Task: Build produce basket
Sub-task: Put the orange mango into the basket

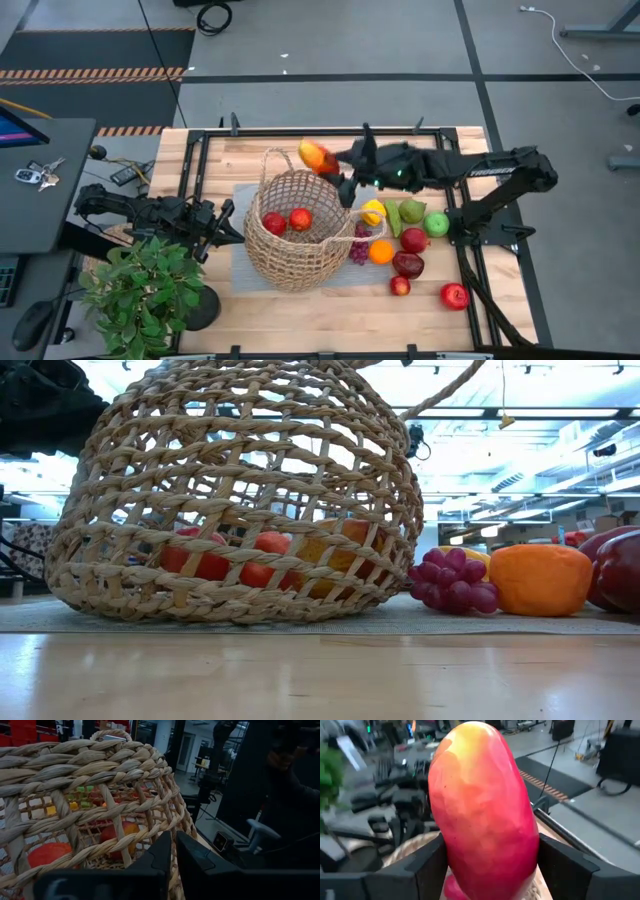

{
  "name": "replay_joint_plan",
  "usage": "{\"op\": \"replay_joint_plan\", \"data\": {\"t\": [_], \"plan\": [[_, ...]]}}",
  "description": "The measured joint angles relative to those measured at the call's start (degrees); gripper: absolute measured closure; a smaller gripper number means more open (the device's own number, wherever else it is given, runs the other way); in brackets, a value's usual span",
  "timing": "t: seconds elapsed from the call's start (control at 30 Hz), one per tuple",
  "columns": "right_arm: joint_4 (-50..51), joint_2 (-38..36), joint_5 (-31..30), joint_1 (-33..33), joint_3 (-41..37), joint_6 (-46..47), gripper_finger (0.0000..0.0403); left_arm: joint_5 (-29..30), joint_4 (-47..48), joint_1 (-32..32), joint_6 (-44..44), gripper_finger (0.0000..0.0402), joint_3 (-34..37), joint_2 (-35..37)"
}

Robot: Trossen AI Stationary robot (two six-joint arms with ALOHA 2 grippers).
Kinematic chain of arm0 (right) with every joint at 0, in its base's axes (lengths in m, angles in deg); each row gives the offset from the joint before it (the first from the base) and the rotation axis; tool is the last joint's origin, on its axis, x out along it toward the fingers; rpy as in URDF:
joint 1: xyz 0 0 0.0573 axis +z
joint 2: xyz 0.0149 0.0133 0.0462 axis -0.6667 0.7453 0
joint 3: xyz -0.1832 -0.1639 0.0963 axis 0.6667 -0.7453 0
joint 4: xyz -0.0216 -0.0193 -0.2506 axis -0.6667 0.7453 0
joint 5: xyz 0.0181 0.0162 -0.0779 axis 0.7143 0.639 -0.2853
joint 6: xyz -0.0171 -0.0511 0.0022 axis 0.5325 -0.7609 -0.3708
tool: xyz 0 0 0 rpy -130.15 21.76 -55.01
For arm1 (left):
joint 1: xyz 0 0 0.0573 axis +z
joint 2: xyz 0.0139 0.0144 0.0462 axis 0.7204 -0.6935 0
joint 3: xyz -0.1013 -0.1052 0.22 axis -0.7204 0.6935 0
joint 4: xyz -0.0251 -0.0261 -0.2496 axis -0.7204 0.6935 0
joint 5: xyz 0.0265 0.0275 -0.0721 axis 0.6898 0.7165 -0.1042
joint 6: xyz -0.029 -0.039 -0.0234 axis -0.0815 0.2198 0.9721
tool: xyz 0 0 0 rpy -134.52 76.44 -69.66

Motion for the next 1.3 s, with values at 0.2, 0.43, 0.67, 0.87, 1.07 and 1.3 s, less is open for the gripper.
{"op": "replay_joint_plan", "data": {"t": [0.2, 0.43, 0.67, 0.87, 1.07, 1.3], "plan": [[-1.74, 4.18, -15.26, 7.18, 0.00, -10.68, 0.0123, 0.00, 0.00, 0.01, -0.01, 0.0373, 0.00, 0.00], [-9.72, 9.19, -29.86, 12.99, 0.18, -23.57, 0.0123, 0.00, 0.00, 0.02, -0.02, 0.0367, 0.00, 0.02], [-6.85, 11.01, -38.89, 16.50, 4.25, -29.12, 0.0123, 0.00, -0.12, 0.01, -0.01, 0.0370, 0.00, 0.00], [-8.76, 15.63, -51.65, 19.68, 7.44, -43.66, 0.0123, -0.01, -0.08, 0.02, 0.01, 0.0372, 0.00, -0.52], [-13.04, 21.99, -59.33, 21.52, 12.01, -57.47, 0.0123, 0.00, 0.13, 0.02, -0.02, 0.0366, 0.00, -0.74], [-14.19, 28.79, -62.33, 22.73, 17.32, -70.07, 0.0123, 0.00, 0.03, 0.02, -0.01, 0.0374, -0.01, -0.74]]}}
